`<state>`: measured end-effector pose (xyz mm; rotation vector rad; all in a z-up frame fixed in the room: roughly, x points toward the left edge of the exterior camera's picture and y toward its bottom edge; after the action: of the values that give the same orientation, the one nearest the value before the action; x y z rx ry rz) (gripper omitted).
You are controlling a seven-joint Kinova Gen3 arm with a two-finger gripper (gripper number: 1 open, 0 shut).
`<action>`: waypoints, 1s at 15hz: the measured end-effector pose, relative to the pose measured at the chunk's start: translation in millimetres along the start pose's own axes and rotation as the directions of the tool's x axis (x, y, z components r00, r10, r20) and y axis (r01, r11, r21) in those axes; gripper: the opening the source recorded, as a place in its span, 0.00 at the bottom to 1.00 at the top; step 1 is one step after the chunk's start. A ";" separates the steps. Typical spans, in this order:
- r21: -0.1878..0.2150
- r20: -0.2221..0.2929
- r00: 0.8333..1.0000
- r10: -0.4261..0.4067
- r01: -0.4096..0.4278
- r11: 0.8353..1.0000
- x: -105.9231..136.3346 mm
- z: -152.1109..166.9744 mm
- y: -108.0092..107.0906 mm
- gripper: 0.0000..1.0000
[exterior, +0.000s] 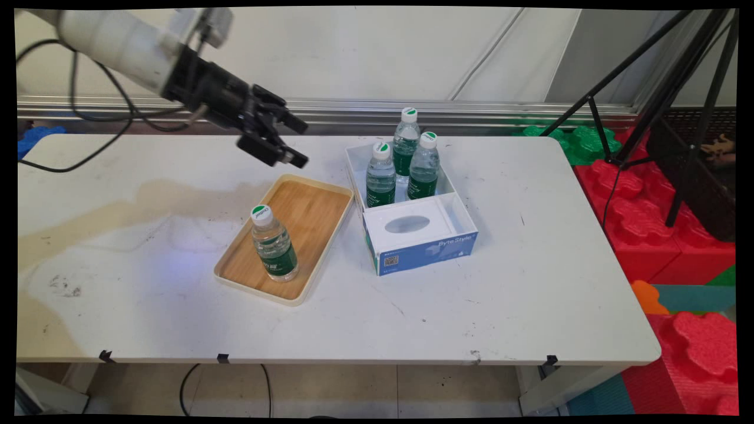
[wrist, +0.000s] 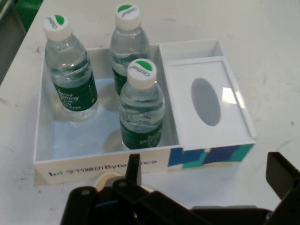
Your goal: Pick up the green bottle from the white box
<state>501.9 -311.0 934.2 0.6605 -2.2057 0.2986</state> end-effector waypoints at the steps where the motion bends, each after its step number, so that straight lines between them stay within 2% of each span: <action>1: 0.003 0.007 1.000 -0.003 0.003 1.000 1.6 12.1 -3.6 1.00; 7: 0.013 0.045 0.999 -0.018 0.017 1.000 7.7 80.0 -22.1 1.00; 8: 0.020 0.056 0.998 -0.026 0.024 0.999 9.2 107.0 -28.9 1.00; 15: 0.020 0.072 0.997 -0.027 0.026 0.999 8.1 163.8 -42.2 1.00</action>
<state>417.0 -417.0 832.9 0.7209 -2.2637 0.2860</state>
